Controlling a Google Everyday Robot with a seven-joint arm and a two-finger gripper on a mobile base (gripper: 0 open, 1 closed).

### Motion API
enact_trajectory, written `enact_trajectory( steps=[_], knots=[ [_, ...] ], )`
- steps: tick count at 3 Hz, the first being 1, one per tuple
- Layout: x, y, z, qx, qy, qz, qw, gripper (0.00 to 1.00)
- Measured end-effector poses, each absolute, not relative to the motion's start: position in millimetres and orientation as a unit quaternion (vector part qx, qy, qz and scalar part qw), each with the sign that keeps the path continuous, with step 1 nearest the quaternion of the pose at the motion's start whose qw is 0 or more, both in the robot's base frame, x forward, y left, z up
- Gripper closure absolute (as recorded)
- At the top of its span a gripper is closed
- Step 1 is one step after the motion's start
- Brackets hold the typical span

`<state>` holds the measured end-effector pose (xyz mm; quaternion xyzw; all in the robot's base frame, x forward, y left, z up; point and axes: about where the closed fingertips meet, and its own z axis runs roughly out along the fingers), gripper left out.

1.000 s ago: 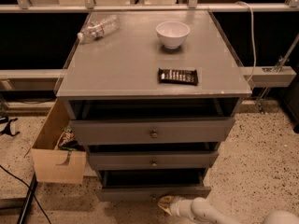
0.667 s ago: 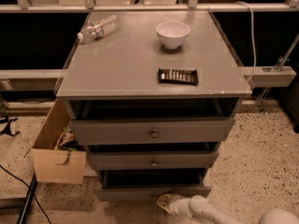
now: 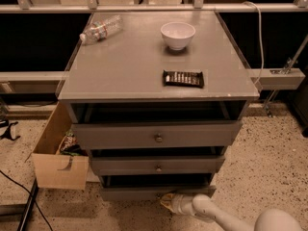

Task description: Close bottom drawer

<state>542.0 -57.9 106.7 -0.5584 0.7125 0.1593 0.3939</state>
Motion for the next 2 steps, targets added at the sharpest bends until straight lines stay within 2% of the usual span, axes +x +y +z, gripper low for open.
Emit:
enact_trajectory(
  steps=[2],
  knots=[
    [579, -47, 97, -0.571, 0.703, 0.151, 0.396, 1.0]
  ],
)
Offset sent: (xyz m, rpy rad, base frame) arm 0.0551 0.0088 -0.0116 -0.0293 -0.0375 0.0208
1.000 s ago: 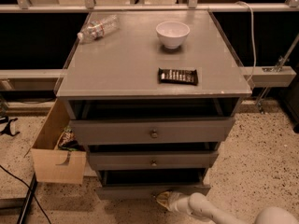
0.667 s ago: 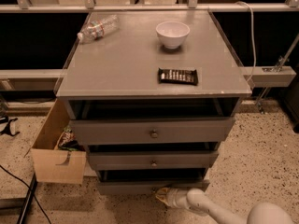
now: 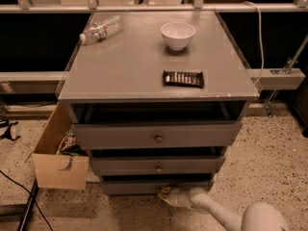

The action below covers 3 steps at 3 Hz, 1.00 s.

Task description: Close bottom drawer

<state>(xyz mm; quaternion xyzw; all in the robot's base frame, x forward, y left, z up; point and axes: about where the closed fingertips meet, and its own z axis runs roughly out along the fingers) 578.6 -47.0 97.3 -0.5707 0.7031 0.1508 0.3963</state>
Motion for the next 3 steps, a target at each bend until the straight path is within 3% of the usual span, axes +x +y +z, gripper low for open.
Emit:
enact_trajectory(
  steps=[3],
  knots=[
    [575, -47, 95, -0.573, 0.707, 0.176, 0.374, 1.0]
  ],
)
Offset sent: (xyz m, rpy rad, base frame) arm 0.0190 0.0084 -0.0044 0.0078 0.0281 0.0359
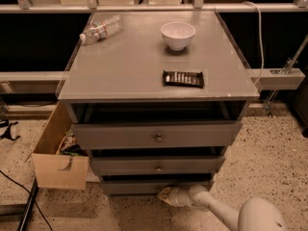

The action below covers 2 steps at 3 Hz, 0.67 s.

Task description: Close bottom drawer

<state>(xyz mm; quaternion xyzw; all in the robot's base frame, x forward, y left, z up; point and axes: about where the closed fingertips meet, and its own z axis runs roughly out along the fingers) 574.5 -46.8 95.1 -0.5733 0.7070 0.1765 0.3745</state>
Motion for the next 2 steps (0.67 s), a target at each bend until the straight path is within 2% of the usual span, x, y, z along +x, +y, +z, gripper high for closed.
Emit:
enact_trajectory(
  steps=[2],
  knots=[
    [537, -73, 101, -0.568, 0.722, 0.229, 0.322, 1.0]
  ],
)
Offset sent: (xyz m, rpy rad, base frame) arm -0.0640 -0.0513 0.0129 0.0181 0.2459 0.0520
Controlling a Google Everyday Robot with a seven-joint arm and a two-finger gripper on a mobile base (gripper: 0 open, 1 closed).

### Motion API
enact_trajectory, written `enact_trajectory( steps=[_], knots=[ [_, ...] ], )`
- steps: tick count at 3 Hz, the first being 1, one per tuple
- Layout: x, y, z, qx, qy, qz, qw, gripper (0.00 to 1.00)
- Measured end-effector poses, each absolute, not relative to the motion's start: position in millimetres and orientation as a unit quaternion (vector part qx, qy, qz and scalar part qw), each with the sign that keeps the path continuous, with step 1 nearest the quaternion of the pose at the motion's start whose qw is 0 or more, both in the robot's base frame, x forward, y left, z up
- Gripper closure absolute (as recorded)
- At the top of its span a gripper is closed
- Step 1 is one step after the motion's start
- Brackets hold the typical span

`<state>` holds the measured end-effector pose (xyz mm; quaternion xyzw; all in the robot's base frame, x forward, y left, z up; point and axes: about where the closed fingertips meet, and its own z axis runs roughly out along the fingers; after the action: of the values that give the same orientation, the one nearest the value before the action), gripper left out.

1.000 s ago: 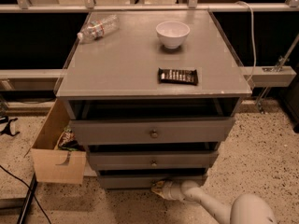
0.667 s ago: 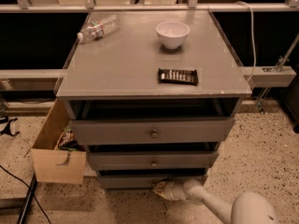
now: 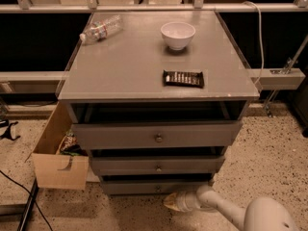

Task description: Close bottom drawer

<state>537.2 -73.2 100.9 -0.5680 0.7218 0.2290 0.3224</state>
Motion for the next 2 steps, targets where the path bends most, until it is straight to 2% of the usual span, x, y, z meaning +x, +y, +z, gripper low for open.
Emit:
enact_trajectory(
  steps=[1, 2],
  knots=[
    [514.7, -91.1, 109.3, -0.563, 0.73, 0.251, 0.297, 1.0],
    [511.4, -92.6, 110.2, -0.562, 0.73, 0.254, 0.294, 0.85]
  ],
)
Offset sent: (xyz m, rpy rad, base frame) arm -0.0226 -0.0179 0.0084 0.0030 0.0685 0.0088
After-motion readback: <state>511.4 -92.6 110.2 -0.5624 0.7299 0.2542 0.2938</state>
